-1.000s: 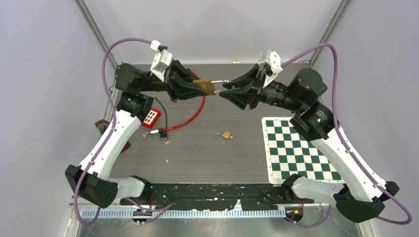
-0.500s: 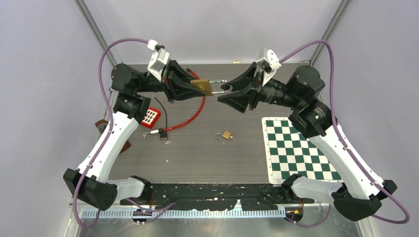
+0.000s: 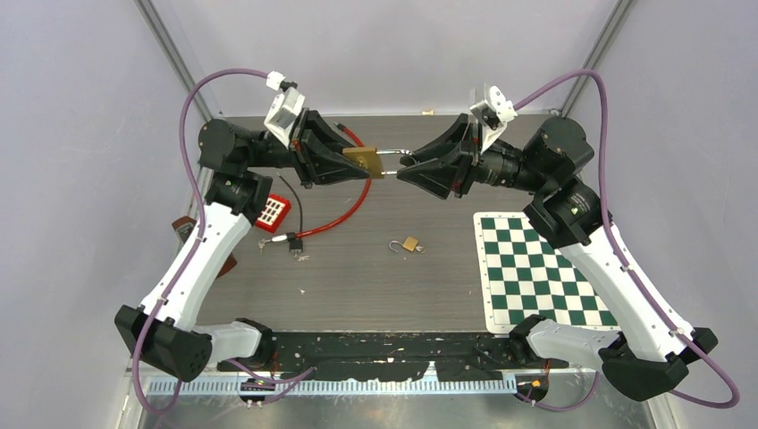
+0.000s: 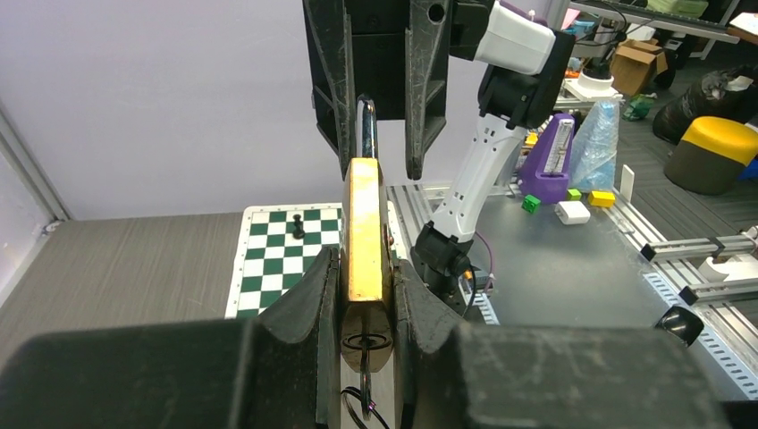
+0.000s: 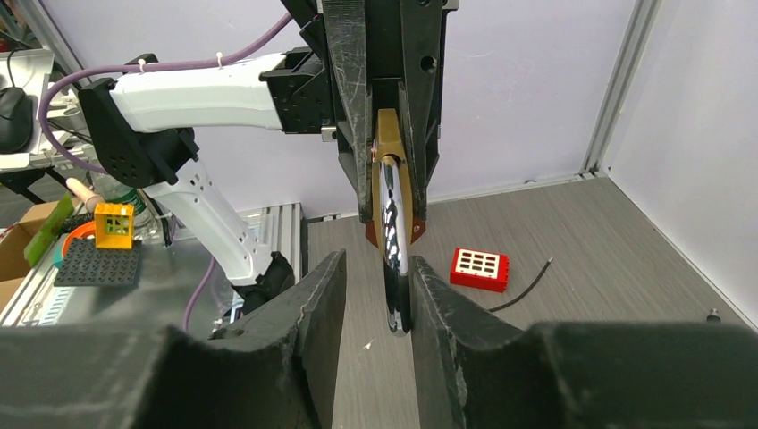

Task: Lock with the key
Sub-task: Lock the lock.

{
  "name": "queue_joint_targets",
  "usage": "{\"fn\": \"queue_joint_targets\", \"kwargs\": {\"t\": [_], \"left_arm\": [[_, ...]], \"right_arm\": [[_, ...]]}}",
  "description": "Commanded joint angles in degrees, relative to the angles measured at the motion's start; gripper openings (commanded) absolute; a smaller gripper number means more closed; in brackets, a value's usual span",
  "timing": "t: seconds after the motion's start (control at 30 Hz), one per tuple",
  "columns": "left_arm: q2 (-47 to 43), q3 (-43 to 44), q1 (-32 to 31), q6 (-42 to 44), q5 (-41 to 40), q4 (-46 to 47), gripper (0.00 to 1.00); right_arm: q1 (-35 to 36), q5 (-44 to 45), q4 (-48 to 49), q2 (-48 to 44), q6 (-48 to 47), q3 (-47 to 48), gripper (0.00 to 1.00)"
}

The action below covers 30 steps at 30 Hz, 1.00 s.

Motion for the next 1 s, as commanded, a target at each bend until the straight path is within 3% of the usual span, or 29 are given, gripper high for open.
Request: {"fn": "queue_joint_targets", "kwargs": {"t": [0.0,0.2,0.27,0.97], "left_arm": [[-2.52,0.65,0.34,-0.82,-1.30,5.16,0.00],[-2.35,0.45,0.34,-0.72,-1.18,5.11,0.00],[-2.39,0.36,0.34,-0.82,-1.12,5.28,0.00],[-1.11,1.81,0.09,5.15,-5.42,1.86,0.00]], "right_arm": [[-0.24,-1.00,2.98,0.28,0.35,2.50,0.37],[-0.29,-1.97,3.15,1.56,0.91,2.81,0.09],[-0.29,-1.94,3.19,2.00,1.26,2.85,0.06],[3.30,-4.75,7.50,6.46,3.35,-2.73,0.05]]}}
